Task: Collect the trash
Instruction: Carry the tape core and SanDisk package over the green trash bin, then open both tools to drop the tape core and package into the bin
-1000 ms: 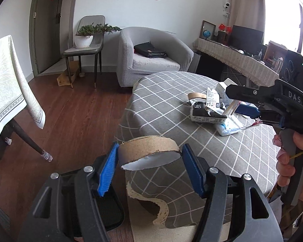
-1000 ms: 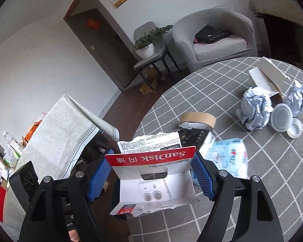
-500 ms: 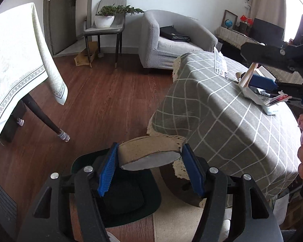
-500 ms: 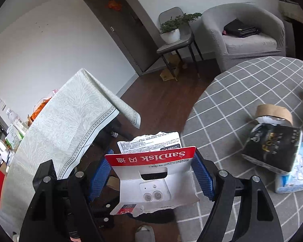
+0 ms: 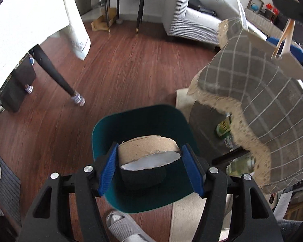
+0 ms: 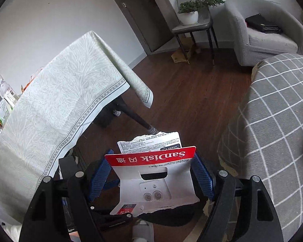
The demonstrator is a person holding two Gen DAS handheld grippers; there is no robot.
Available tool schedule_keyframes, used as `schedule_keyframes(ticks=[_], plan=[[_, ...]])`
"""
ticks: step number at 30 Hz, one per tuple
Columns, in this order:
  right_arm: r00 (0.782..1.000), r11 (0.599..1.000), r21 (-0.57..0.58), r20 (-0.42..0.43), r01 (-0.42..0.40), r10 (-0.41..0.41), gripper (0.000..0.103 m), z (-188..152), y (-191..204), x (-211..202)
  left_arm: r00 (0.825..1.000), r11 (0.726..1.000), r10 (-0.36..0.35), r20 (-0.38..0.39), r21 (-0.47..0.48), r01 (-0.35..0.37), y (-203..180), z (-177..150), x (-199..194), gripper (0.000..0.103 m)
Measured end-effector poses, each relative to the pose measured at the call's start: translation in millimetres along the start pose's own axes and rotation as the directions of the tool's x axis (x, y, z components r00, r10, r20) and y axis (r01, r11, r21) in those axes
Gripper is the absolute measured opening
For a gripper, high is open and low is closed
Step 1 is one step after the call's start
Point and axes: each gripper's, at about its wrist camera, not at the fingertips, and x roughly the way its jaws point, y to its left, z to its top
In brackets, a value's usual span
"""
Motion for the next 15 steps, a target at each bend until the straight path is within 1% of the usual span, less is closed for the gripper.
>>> schedule_keyframes(ticks=[4,6,8,12,15], plan=[[0.999,1.0,-0.006,-0.041,-0.003,0.003,0.078,-3,7,24,0.998,1.0,0.005,-0.067,-0.007,-0.006,12,-9,14,0.067],[0.998,1.0,-0.005,-0.057,-0.004,0.004,0.078,-5,8,33,0.997,1.0,0.005,-0.083,-0.015,-0.006,19,-12,18,0.07],[0.997,1.0,0.0,-0.072,-0.006,0.006,0.078,-7,7,42,0.996,1.0,0.01,-0.092,-0.01,-0.011,22,-16,20,0.073],[0.995,1.0,0.006,-0.1,0.005,-0.004,0.078,-10,7,59,0.995,1.0,0.01,-0.094,-0.002,-0.011,29,-23,23,0.073],[0.992,1.0,0.015,-0.124,0.019,-0.017,0.078,-13,5,73,0.997,1.0,0.009,-0.083,0.0,-0.009,31,-23,22,0.073]])
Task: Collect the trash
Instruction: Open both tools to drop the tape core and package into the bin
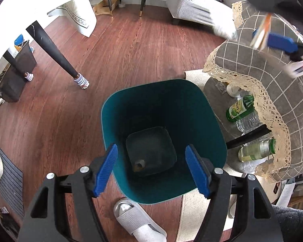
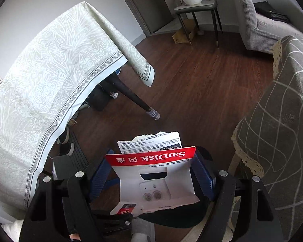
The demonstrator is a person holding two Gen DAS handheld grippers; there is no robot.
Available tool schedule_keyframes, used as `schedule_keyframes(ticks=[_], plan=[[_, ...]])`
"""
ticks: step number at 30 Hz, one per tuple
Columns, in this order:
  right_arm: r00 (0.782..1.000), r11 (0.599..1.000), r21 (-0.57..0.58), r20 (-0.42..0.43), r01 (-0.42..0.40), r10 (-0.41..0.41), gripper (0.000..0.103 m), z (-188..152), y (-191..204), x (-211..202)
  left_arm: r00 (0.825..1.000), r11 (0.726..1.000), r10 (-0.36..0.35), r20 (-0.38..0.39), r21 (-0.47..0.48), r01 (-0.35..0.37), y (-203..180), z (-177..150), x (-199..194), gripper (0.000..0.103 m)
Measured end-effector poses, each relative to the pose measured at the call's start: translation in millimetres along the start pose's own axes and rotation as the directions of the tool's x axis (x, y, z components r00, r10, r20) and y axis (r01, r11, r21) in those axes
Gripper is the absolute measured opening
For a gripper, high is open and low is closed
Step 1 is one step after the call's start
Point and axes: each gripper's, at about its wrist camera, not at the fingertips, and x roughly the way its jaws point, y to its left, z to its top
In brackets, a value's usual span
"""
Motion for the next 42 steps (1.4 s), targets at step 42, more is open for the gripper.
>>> schedule_keyframes(ticks=[42], plan=[[0.944,0.982,-0.029,-0.272,0.185,-0.186,0.089,-70,-30,124,0.922,0.993,-0.082,0.378,-0.049,0.108,17,32,-133,0.038]])
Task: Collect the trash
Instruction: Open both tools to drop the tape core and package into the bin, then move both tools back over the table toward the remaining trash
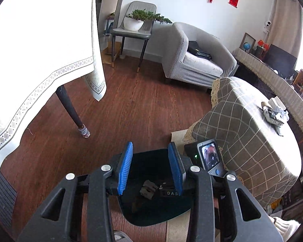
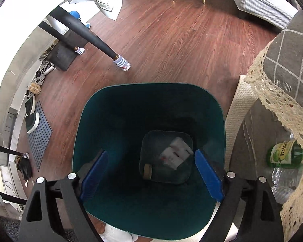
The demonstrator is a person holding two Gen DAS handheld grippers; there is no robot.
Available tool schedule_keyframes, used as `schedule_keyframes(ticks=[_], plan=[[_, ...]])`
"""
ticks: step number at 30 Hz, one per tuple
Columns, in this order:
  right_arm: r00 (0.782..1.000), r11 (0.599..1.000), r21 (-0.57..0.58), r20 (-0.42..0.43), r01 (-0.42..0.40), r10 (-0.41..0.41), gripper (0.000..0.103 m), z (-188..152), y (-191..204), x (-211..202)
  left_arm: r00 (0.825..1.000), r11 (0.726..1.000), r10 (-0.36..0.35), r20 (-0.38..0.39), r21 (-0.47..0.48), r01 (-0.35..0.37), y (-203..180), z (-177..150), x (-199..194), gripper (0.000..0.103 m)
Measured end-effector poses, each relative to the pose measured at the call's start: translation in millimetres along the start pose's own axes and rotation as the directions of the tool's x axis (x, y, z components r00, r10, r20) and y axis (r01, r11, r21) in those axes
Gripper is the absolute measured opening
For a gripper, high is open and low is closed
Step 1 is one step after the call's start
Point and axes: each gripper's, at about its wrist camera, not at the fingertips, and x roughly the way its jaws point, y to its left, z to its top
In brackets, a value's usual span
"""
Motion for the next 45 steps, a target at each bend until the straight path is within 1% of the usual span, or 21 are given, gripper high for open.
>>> schedule_keyframes(ticks=[5,8,10,16,18,21,24,27,31,32,33,38,41,45], plan=[[0.999,0.997,-0.07,-0.016,0.036,-0.038,0.089,-6,5,-5,0.999,1.0,-0.002,0.042,0.017,0.001,-9,9,-12,0.039],[0.999,0.994,-0.1,-0.006,0.039,-0.039,0.089,-9,8,-14,0.998,1.0,-0.009,0.06,0.02,0.008,-16,12,-17,0.038],[0.999,0.992,-0.114,0.01,0.048,-0.047,0.089,-12,7,-23,0.998,1.0,-0.007,0.069,0.021,0.006,-21,14,-20,0.038],[0.996,0.99,-0.139,0.09,-0.001,0.014,0.089,-17,8,-64,0.994,0.999,-0.02,0.109,0.031,0.017,-40,24,-33,0.039],[0.992,0.988,-0.152,0.126,-0.003,0.022,0.087,-15,12,-80,0.992,0.999,-0.021,0.122,0.032,0.018,-44,28,-36,0.039],[0.979,0.987,-0.159,0.2,-0.008,0.04,0.081,-16,12,-112,0.988,0.998,0.004,0.154,0.057,-0.013,-54,36,-43,0.041],[0.963,0.983,-0.181,0.262,-0.021,0.069,0.079,-19,10,-144,0.981,0.996,0.025,0.19,0.078,-0.041,-64,41,-49,0.042],[0.948,0.979,-0.205,0.309,-0.013,0.078,0.076,-23,10,-170,0.978,0.997,0.016,0.208,0.067,-0.03,-71,46,-54,0.044],[0.929,0.974,-0.226,0.361,-0.001,0.084,0.074,-29,8,-200,0.976,0.997,0.002,0.217,0.07,-0.018,-82,50,-53,0.048],[0.924,0.973,-0.231,0.374,0.007,0.082,0.074,-31,6,-207,0.975,0.997,0.0,0.223,0.07,-0.016,-86,50,-53,0.053],[0.919,0.972,-0.235,0.387,0.017,0.077,0.073,-33,4,-215,0.974,0.997,-0.004,0.227,0.07,-0.012,-89,51,-53,0.056],[0.891,0.967,-0.233,0.454,0.102,0.015,0.072,-48,-10,-247,0.974,0.998,-0.042,0.224,0.051,0.031,-105,54,-48,0.062],[0.876,0.973,-0.2,0.483,0.117,-0.006,0.072,-56,-28,-264,0.974,0.997,-0.068,0.218,0.049,0.059,-117,54,-43,0.065],[0.856,0.98,-0.144,0.515,0.134,-0.042,0.072,-66,-53,-283,0.975,0.995,-0.086,0.206,0.071,0.073,-139,53,-34,0.071]])
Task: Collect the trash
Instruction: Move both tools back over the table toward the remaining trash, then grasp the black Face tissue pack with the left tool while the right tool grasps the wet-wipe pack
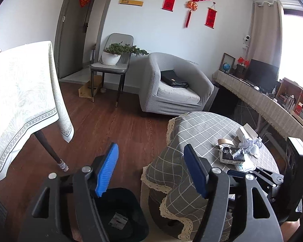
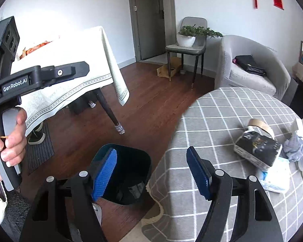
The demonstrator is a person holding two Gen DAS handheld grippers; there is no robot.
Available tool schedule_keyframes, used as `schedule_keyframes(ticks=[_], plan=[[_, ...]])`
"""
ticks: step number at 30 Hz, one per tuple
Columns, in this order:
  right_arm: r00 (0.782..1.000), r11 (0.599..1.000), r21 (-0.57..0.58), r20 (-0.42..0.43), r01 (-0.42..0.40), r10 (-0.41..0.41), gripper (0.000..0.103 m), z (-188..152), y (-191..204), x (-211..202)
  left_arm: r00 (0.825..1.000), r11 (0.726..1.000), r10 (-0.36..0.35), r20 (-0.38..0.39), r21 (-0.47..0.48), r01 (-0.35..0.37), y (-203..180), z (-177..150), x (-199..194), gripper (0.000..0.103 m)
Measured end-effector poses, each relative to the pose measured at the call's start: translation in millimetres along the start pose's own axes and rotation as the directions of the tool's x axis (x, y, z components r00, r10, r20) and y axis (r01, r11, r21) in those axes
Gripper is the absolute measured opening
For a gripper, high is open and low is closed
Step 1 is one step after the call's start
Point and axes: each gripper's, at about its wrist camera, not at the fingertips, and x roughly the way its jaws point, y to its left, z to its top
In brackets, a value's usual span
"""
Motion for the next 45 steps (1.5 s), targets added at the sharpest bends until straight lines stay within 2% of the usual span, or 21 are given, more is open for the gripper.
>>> schedule_keyframes(ticks=[5,14,19,29,35,39,45], plan=[[0.999,0.996,0.075,0.017,0.043,-0.044,0.072,-9,-34,-18,0.999,0.999,-0.033,-0.016,0.027,0.033,-26,-3,14,0.076],[0.993,0.983,0.146,0.016,0.11,-0.114,0.073,-25,-94,-42,0.992,0.991,-0.105,-0.07,0.07,0.11,-74,-11,50,0.086],[0.983,0.973,0.141,0.013,0.181,-0.185,0.082,-33,-121,-54,0.987,0.987,-0.125,-0.103,0.09,0.134,-100,-15,73,0.093],[0.976,0.96,0.178,-0.031,0.218,-0.216,0.092,-53,-162,-59,0.949,0.962,-0.233,-0.212,0.09,0.257,-139,-27,116,0.095],[0.978,0.955,0.213,-0.054,0.206,-0.199,0.094,-58,-183,-62,0.94,0.955,-0.224,-0.259,0.134,0.265,-159,-34,135,0.095],[0.981,0.949,0.249,-0.067,0.193,-0.182,0.095,-61,-195,-62,0.924,0.945,-0.25,-0.29,0.133,0.298,-168,-34,148,0.095],[0.988,0.947,0.281,-0.053,0.155,-0.146,0.095,-58,-206,-65,0.909,0.936,-0.256,-0.328,0.151,0.318,-176,-33,162,0.095]])
